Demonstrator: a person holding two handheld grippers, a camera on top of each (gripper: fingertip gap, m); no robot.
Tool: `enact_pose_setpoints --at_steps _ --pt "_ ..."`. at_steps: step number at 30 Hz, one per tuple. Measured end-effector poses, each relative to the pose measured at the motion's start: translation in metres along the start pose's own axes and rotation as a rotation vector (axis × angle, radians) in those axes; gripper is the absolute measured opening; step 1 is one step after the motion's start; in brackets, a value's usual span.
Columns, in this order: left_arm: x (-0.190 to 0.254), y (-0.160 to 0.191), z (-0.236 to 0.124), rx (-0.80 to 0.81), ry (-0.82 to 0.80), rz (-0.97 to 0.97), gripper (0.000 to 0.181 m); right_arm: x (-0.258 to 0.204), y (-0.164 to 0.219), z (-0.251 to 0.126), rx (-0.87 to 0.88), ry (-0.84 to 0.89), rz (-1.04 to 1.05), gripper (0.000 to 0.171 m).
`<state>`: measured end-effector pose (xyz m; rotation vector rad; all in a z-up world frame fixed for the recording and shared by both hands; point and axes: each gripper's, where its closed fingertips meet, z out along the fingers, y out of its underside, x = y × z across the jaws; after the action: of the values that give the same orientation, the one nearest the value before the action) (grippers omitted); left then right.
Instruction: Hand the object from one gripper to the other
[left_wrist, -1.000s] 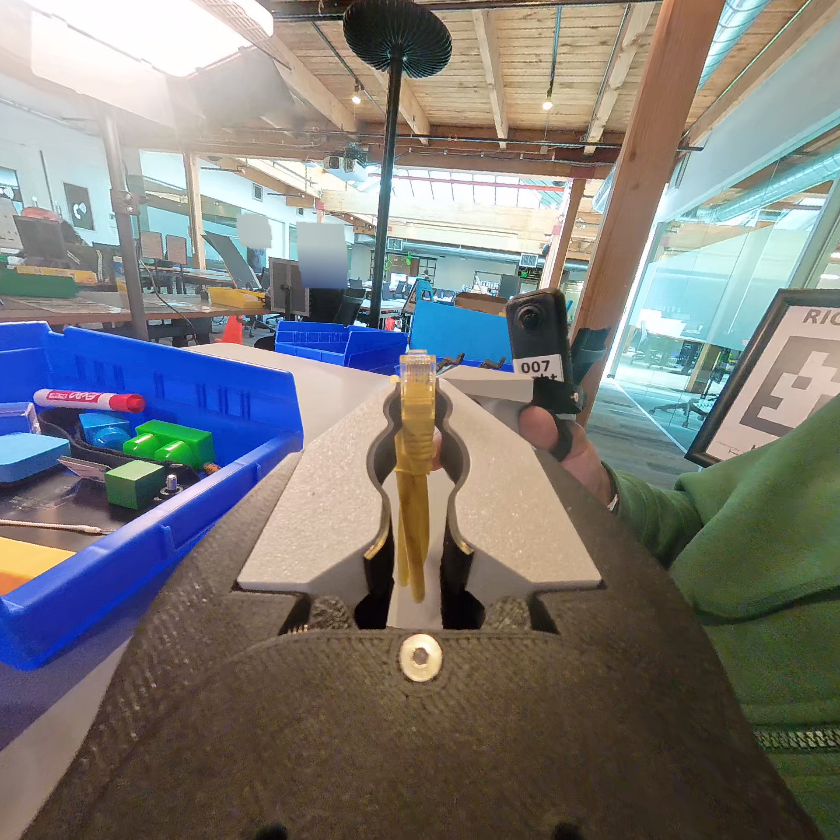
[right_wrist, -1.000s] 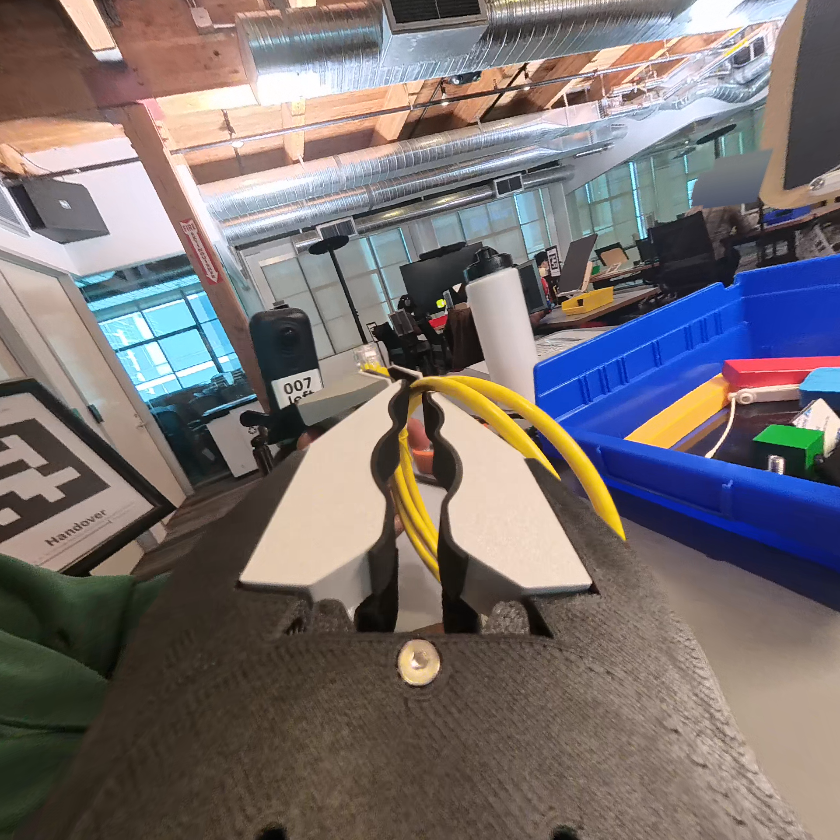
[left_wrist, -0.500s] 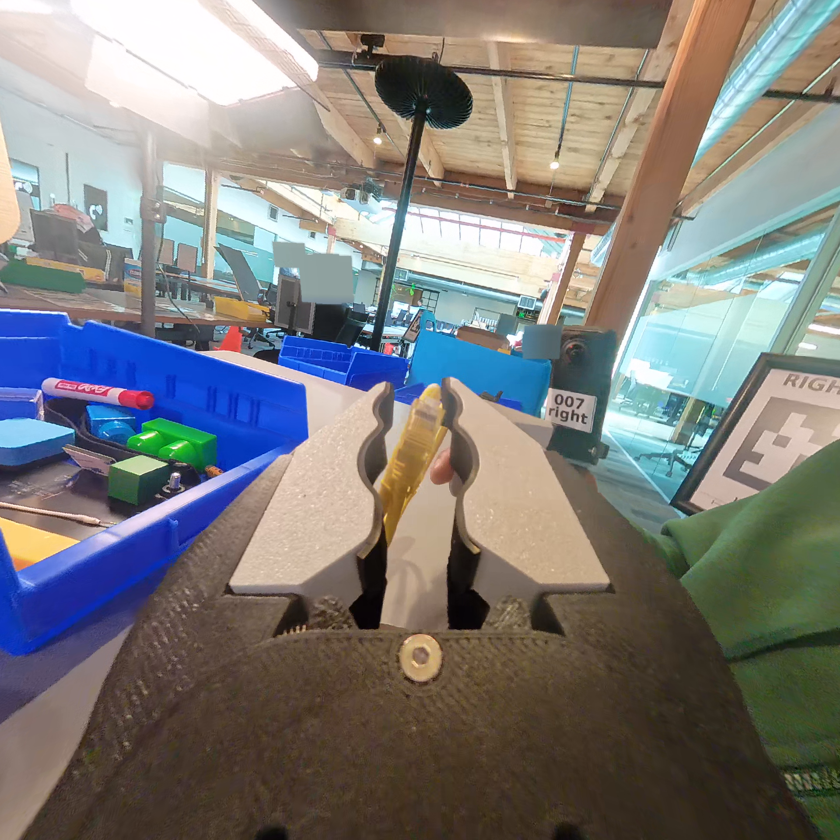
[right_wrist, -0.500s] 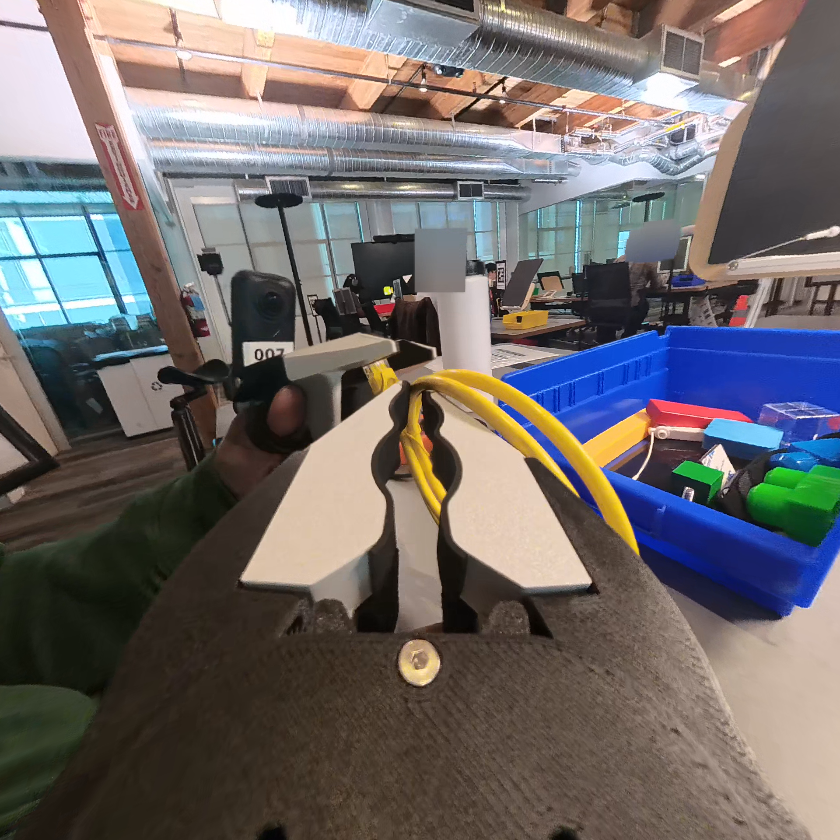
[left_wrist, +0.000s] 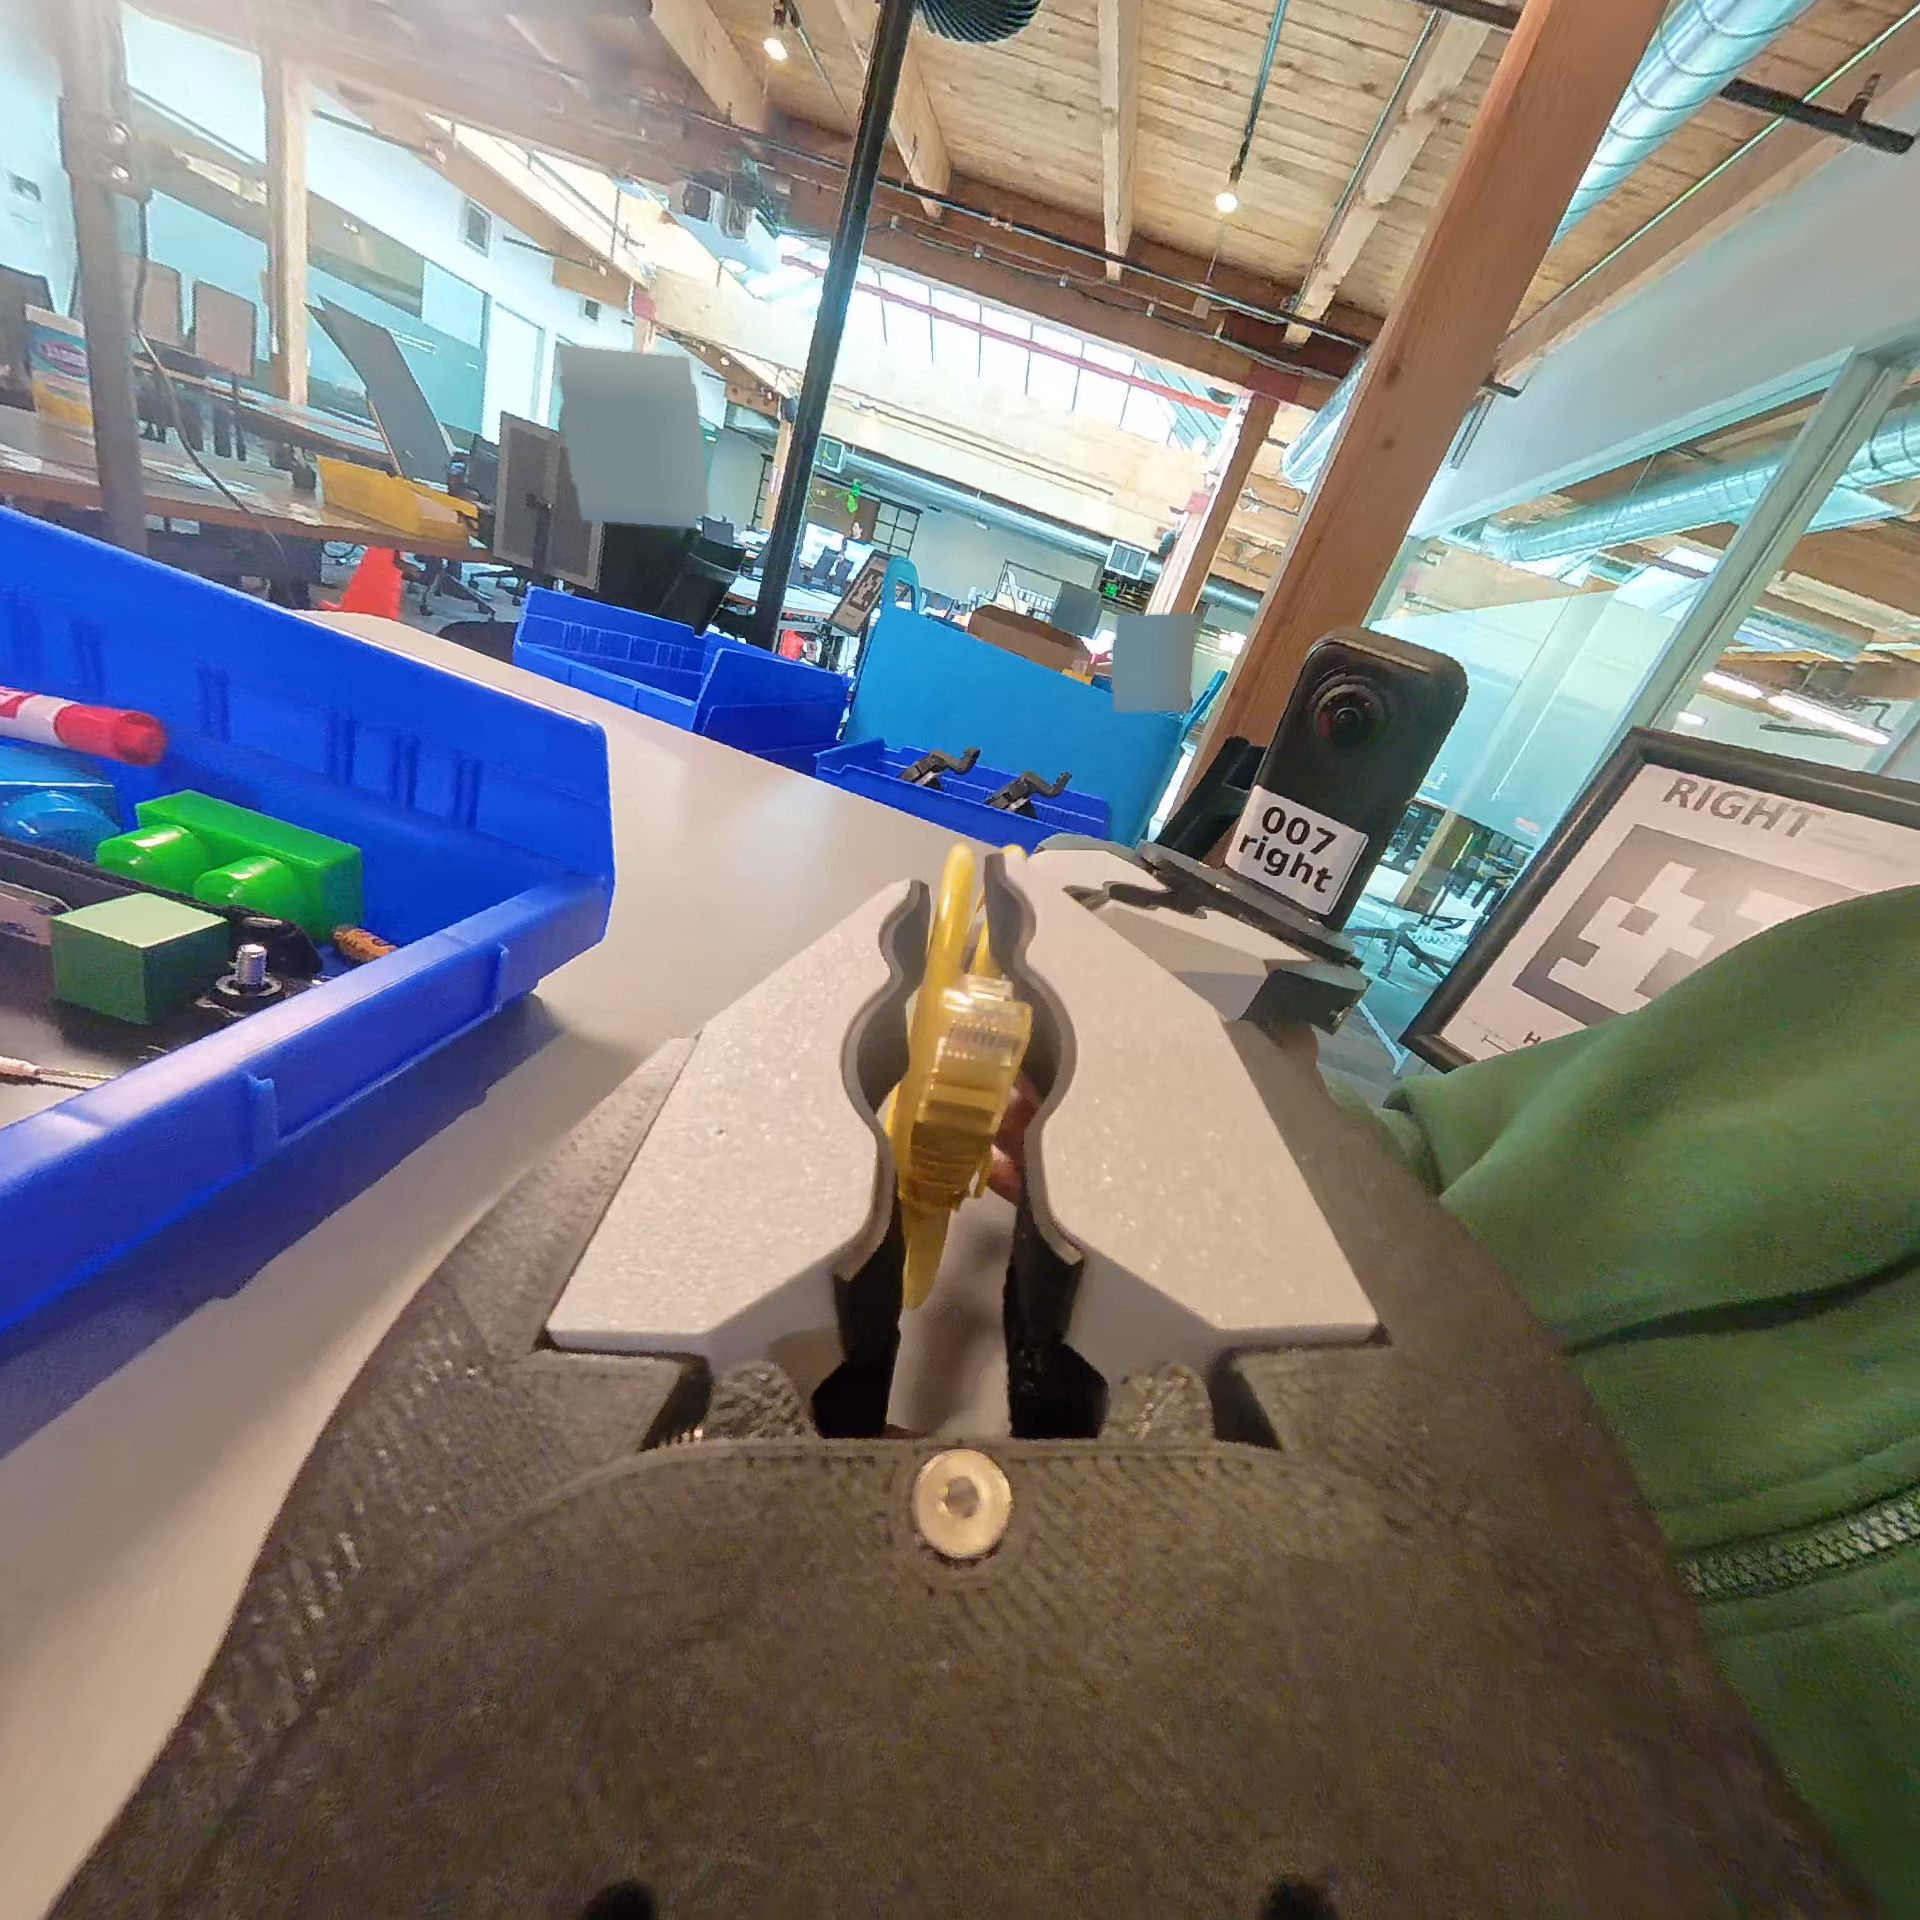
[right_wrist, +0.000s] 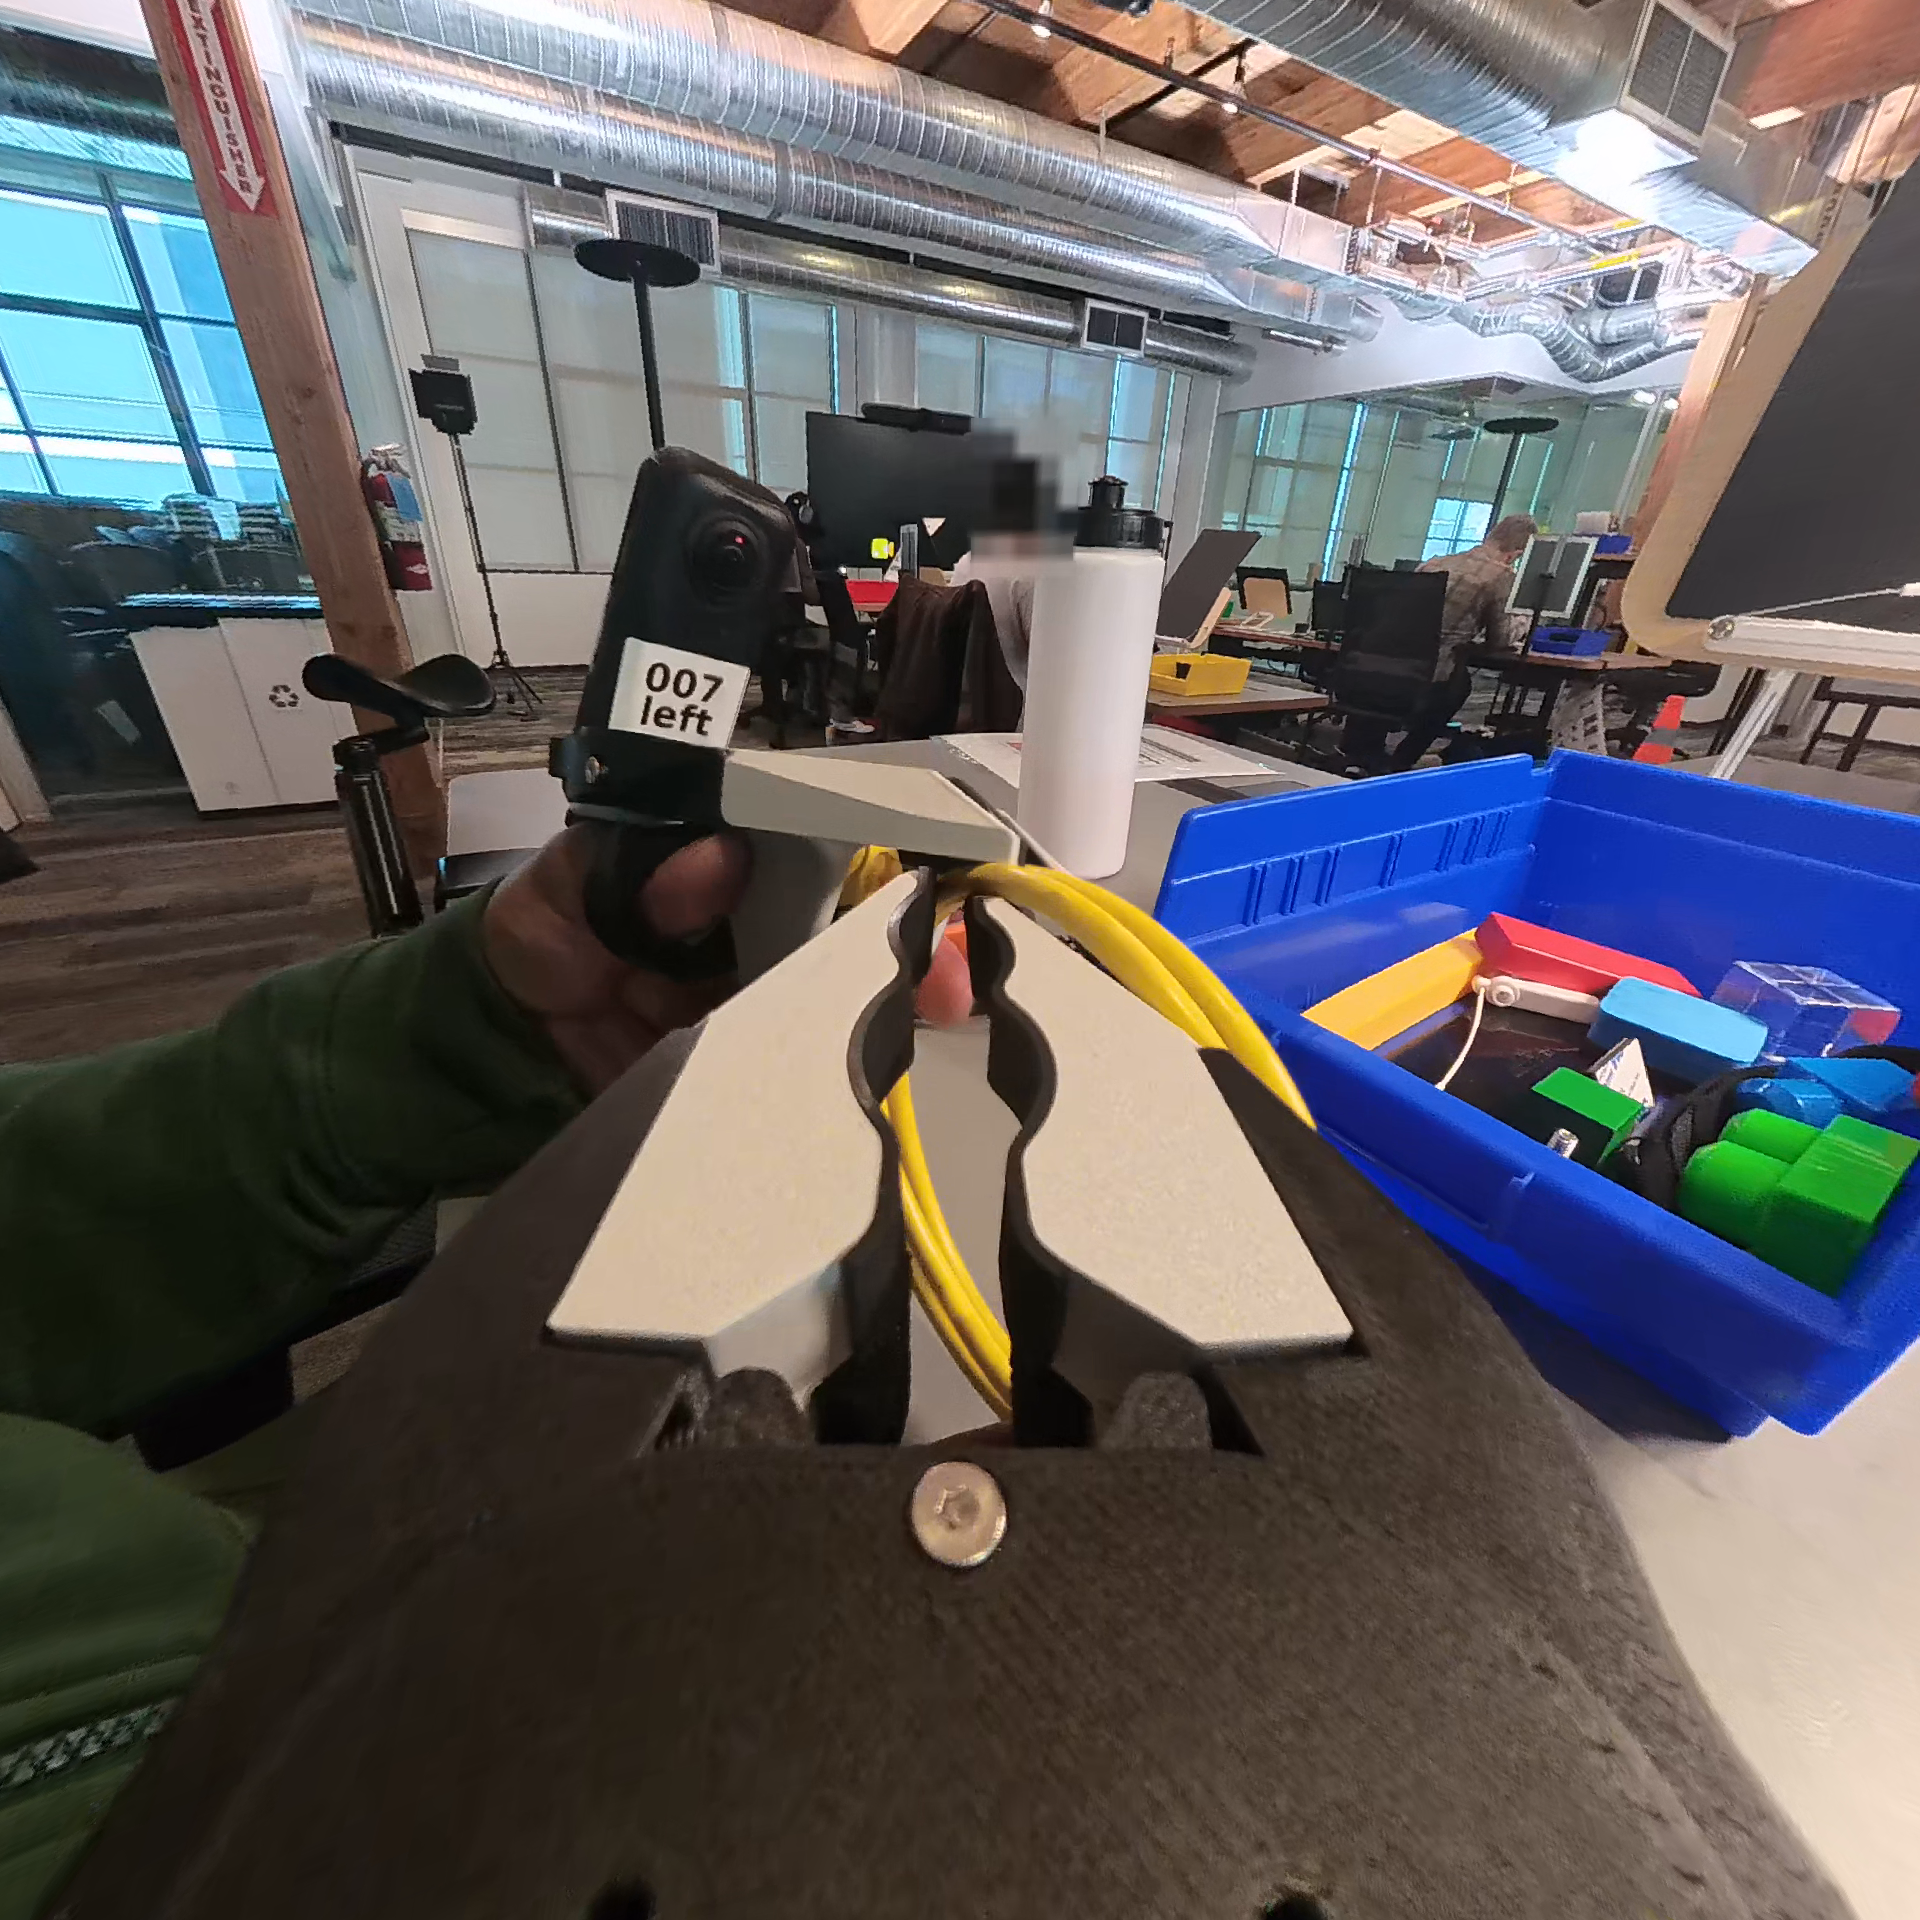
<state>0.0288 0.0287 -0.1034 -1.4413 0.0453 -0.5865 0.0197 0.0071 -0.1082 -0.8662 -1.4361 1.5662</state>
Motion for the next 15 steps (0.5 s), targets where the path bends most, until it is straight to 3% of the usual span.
enact_pose_setpoints --at_steps 15 --pt "-0.0086 0.0013 -0.0007 -0.021 -0.073 0.086 0.005 0.0014 0.0037 0.0006 -0.02 0.02 -0.024 0.003"
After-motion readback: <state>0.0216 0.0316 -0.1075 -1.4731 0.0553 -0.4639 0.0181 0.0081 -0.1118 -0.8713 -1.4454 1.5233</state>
